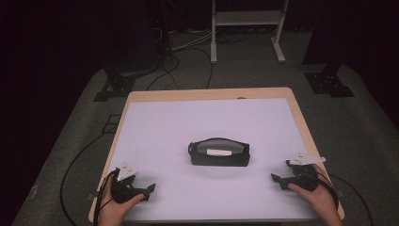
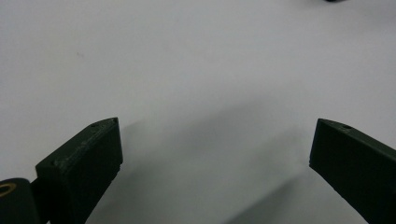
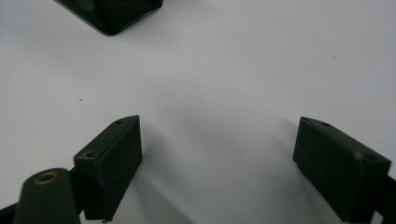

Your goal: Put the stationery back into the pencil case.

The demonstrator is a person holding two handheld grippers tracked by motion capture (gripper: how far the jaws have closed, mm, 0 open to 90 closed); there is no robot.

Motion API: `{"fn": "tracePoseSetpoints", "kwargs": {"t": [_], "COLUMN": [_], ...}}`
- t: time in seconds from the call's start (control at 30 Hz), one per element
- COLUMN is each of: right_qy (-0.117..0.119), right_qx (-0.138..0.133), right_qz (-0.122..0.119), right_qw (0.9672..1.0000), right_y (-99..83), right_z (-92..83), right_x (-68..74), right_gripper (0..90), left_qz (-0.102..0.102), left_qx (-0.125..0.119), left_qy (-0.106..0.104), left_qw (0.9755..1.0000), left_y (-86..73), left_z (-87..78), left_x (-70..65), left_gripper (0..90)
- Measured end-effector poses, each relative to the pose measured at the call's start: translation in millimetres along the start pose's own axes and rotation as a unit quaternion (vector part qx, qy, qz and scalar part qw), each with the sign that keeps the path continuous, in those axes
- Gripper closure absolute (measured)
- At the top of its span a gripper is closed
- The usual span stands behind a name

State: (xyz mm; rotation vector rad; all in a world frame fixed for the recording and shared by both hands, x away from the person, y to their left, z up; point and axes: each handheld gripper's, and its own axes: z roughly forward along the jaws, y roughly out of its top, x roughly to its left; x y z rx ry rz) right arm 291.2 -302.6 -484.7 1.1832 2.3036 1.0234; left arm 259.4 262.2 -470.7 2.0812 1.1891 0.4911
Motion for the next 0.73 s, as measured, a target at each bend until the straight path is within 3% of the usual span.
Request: {"fn": "tracePoseSetpoints", "kwargs": {"t": [0.4,0.73], "right_qy": [0.0,-0.001], "right_qx": [0.0,0.0], "right_qz": [0.0,-0.001], "right_qw": [1.0,1.0], "right_y": [0.0,0.0], "right_z": [0.0,0.0], "right_x": [0.1,0.2], "right_gripper": [14.4,14.5], "left_qz": [0.007,0.007], "left_qx": [0.006,0.006], "left_qy": [0.022,0.022], "left_qw": [0.9997,0.9997], "left_y": [-12.9,-13.0], "left_z": [-0.6,-0.5], "left_x": [-0.3,-0.2], "left_gripper": [0.2,0.0]}}
